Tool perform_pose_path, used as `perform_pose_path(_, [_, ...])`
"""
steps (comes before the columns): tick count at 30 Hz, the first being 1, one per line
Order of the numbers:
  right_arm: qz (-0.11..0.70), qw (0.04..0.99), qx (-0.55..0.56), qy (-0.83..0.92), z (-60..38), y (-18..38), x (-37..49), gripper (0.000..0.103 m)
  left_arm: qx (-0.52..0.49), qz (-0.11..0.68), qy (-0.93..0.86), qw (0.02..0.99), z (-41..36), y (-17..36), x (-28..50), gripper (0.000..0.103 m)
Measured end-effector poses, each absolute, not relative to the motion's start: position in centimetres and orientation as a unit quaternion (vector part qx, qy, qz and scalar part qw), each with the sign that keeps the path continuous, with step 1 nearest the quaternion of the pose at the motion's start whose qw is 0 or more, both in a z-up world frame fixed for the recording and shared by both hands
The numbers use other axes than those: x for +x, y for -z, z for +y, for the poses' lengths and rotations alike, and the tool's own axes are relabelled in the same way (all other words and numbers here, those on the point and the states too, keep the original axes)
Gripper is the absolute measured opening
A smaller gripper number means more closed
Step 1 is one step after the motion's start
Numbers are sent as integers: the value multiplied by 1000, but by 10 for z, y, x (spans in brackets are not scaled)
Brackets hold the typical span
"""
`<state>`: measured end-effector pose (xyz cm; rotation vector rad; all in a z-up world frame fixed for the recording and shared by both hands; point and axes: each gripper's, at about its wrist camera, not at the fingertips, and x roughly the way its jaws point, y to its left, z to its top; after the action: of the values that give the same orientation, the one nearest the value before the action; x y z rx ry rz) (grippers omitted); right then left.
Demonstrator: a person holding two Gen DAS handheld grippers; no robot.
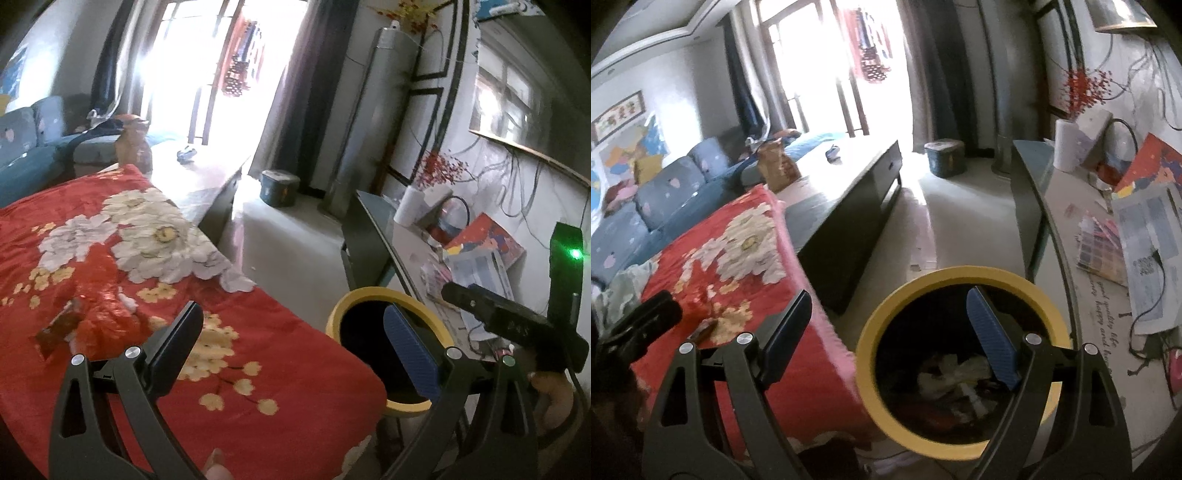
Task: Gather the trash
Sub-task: 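Move both open tools back over the trash on the bedspread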
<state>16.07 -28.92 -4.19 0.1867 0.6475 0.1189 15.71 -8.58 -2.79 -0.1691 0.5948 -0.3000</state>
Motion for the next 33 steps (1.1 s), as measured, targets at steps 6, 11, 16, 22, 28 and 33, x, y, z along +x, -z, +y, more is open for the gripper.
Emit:
perform_pose_path(6, [320,941,75,-78,-268,39,158,81,-96,283,125,946,-64,25,156,95])
perform_pose_path(11, [325,939,64,-96,-248,39,158,81,-107,280,107,948,-45,25,155,95])
perform_pose_path(16, [331,935,53,-117,-227,39,160,81,-118,279,82,950,-22,26,155,95])
perform_pose_path(22, [339,928,41,-147,-200,38,163,81,-133,285,52,948,8,32,156,95])
perform_pose_path(28, [362,915,39,-176,-171,45,174,81,-149,313,21,938,39,46,160,94])
perform_pose_path(33, [381,904,34,-193,-147,54,186,81,-174,338,26,924,60,64,164,83])
